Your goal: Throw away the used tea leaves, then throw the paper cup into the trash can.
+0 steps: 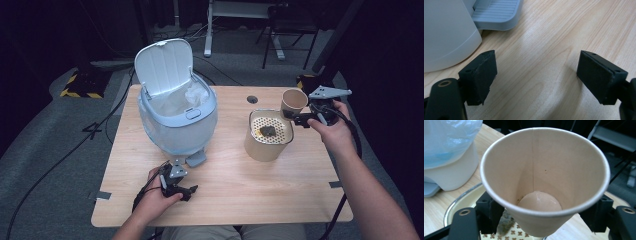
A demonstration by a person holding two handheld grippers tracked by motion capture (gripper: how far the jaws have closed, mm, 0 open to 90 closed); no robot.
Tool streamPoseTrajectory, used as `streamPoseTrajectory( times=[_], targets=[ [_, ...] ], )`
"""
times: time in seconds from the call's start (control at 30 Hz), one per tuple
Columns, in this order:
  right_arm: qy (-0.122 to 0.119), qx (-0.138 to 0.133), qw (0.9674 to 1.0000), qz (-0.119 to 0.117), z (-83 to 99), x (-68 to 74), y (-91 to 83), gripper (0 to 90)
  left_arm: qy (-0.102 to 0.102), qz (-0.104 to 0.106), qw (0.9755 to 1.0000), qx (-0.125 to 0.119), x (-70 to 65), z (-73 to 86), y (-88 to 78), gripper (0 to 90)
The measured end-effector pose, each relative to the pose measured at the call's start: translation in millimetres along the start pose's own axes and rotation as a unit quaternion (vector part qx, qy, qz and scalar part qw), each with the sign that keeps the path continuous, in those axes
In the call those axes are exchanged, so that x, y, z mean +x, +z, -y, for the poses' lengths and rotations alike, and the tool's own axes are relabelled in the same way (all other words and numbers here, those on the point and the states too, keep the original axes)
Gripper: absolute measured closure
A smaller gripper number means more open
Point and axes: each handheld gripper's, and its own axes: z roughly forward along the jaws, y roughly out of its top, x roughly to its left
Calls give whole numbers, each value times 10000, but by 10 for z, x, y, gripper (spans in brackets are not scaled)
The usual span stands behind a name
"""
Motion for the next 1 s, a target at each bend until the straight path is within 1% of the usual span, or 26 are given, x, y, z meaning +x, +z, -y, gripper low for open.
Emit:
streamPoseTrajectory(
  times=[0.03,0.07,0.1,0.13,0.2,0.27,0.33,0.37,0.4,0.43,0.5,0.53,0.57,0.6,0.63,0.67,0.7,0.73,0.77,0.8,0.83,0.87,0.9,0.93,0.97,1.0],
  targets=[
    [0,0,10000,0,0,0,0,285,0,0,10000,0,0,0,0,166],
    [92,-62,9998,-157,-7,6,-24,285,9,7,10000,4,3,-6,4,165],
    [92,-62,9998,-157,-7,6,-24,285,9,7,10000,4,3,-6,4,164],
    [144,-68,9995,-267,-20,18,-52,285,16,5,10000,5,5,-8,6,164],
    [142,-69,9995,-291,-27,24,-62,286,23,9,10000,8,7,-11,8,163],
    [-20,-25,9998,-172,-52,47,-77,285,15,8,10000,24,6,-14,10,160],
    [-31,-36,9998,-175,-61,54,-78,285,15,10,10000,24,6,-15,11,160],
    [-17,-55,9998,-202,-70,63,-79,286,20,17,10000,16,8,-16,12,160],
    [-64,-96,9997,-236,-91,77,-78,286,26,21,10000,11,10,-17,14,160],
    [-64,-96,9997,-236,-91,77,-78,286,26,21,10000,11,10,-17,14,160],
    [-34,-129,9994,-313,-119,97,-74,285,27,21,10000,10,10,-17,14,160],
    [-83,-126,9992,-378,-157,123,-64,285,28,18,10000,11,9,-17,14,160],
    [-83,-126,9992,-378,-157,123,-64,285,28,18,10000,11,9,-17,14,160],
    [-222,-100,9992,-306,-204,158,-50,285,30,3,10000,3,7,-16,15,160],
    [-222,-100,9992,-306,-204,158,-50,285,30,3,10000,3,7,-16,15,160],
    [-326,-84,9991,-265,-254,188,-31,284,31,9,10000,15,7,-15,12,160],
    [-326,-84,9991,-265,-254,188,-31,284,31,9,10000,15,7,-15,12,160],
    [-306,-142,9988,-348,-299,214,-11,284,28,21,10000,7,9,-11,7,160],
    [-306,-142,9988,-348,-299,214,-11,284,28,21,10000,7,9,-11,7,160],
    [-300,-145,9985,-431,-345,241,9,284,20,21,10000,2,6,-8,6,160],
    [-300,-145,9985,-431,-345,241,9,284,33,11,10000,10,2,-6,4,160],
    [-336,-168,9980,-502,-397,270,30,285,20,-7,10000,6,-4,-4,4,161],
    [-336,-168,9980,-502,-397,270,30,285,20,-7,10000,6,-4,-4,4,160],
    [-371,-183,9974,-583,-457,304,51,284,14,-11,10000,5,-6,-3,4,160],
    [-371,-183,9974,-583,-457,304,51,284,12,-15,10000,7,-7,-3,3,160],
    [-376,-214,9967,-685,-518,340,75,285,-3,-18,10000,14,-9,-2,2,161]
  ],
)
